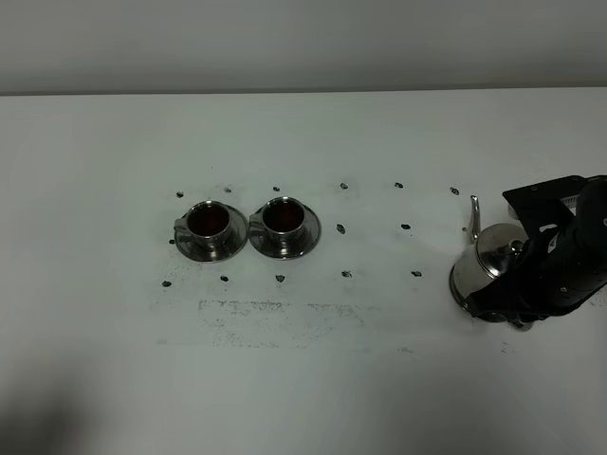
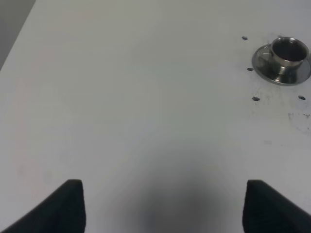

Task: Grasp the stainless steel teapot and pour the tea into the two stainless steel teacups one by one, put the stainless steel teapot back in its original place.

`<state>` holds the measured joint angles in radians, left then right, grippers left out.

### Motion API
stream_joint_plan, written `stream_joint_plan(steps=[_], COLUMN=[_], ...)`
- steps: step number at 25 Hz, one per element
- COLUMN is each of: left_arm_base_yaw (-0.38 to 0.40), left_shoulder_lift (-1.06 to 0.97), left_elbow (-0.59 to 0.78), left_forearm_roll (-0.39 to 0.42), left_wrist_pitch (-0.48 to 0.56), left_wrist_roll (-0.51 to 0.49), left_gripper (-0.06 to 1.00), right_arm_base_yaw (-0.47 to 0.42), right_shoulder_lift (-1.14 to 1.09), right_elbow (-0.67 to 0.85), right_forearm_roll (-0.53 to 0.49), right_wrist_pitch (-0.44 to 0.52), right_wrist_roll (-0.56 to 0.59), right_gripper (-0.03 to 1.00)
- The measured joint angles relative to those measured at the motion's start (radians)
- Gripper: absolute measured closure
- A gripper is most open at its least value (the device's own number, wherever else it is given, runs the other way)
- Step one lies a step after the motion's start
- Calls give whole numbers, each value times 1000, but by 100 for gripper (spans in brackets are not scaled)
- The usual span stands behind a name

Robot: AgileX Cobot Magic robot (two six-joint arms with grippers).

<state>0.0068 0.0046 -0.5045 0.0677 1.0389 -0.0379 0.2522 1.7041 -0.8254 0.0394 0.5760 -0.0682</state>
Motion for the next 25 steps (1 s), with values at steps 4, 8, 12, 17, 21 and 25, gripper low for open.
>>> stream_joint_plan(steps=[4,8,12,17,21,25], left_arm_base_yaw=[0,0,0,0,0,0], left_shoulder_lift=[0,0,0,0,0,0], left_elbow=[0,0,0,0,0,0], left_forearm_roll=[0,0,0,0,0,0], left_wrist_pitch=[0,0,0,0,0,0], left_wrist_roll=[0,0,0,-1,-1,-1], left_gripper=[29,29,29,29,29,29], right_arm_base_yaw=[0,0,0,0,0,0], right_shoulder_lift=[0,0,0,-1,-57,-176], right_elbow=[0,0,0,0,0,0], right_forearm_roll=[-1,-1,-1,-1,-4,-5], right_wrist_pitch=[9,18,20,33,36,51], right_wrist_roll=[0,0,0,0,0,0], right_gripper=[77,62,39,31,33,38])
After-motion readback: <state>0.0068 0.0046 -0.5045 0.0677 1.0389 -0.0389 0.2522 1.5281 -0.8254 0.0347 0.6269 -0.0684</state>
